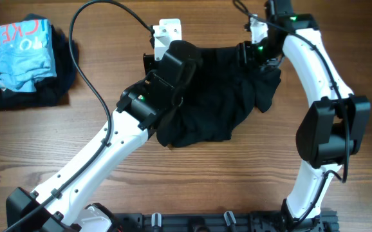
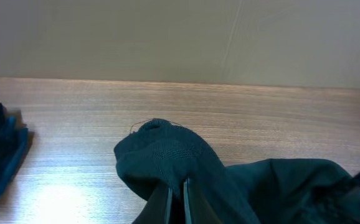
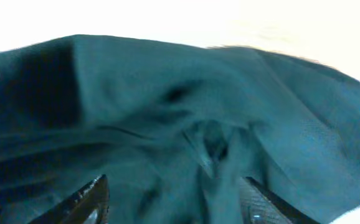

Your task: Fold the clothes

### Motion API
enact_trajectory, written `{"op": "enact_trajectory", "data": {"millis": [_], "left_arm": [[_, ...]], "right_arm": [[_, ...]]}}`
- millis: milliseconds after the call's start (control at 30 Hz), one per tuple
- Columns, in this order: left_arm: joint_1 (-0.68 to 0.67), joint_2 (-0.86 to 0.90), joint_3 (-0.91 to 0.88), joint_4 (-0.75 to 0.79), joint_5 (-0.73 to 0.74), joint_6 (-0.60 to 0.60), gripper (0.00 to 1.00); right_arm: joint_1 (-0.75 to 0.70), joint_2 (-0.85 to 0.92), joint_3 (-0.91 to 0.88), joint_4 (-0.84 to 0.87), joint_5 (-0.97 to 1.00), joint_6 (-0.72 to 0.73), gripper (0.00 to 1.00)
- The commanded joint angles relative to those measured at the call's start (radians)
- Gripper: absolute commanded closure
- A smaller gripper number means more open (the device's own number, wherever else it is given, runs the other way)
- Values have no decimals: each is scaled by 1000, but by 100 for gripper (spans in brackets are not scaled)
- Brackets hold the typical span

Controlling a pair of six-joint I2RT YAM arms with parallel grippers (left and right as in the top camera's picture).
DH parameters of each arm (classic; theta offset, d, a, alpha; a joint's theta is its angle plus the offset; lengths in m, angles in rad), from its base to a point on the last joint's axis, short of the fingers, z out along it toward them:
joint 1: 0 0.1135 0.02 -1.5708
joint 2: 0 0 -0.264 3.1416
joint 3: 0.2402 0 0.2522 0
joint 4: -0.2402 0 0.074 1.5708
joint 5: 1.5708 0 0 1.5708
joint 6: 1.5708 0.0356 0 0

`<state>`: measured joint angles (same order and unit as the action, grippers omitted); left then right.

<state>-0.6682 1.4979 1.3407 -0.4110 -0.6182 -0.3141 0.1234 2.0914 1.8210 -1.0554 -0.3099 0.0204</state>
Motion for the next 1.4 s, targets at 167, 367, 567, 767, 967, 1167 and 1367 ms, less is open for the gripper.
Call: {"op": "enact_trajectory", "data": {"millis": [167,367,567,767,967,1167,1367], "left_arm": [[3,-8,10,3,1,-16,96],[3,-8,10,4,1,-16,96],[3,-8,10,3,1,-16,96],[3,-8,10,3,1,-16,96],[3,-8,10,3,1,-16,96],[3,-8,10,3,0,-16,96],[3,-8,10,3,1,-16,96]], "right_arm": [[14,14,-168,152,27,34,50],[14,14,-264,250,24,43,56],[14,15,-333,353,21,61,60],[15,15,-357,444,21,61,64],[18,26,-357,474,20,70,95],[17,18,-354,460,-4,87,96],[14,4,-352,461,-2,86,93]]}}
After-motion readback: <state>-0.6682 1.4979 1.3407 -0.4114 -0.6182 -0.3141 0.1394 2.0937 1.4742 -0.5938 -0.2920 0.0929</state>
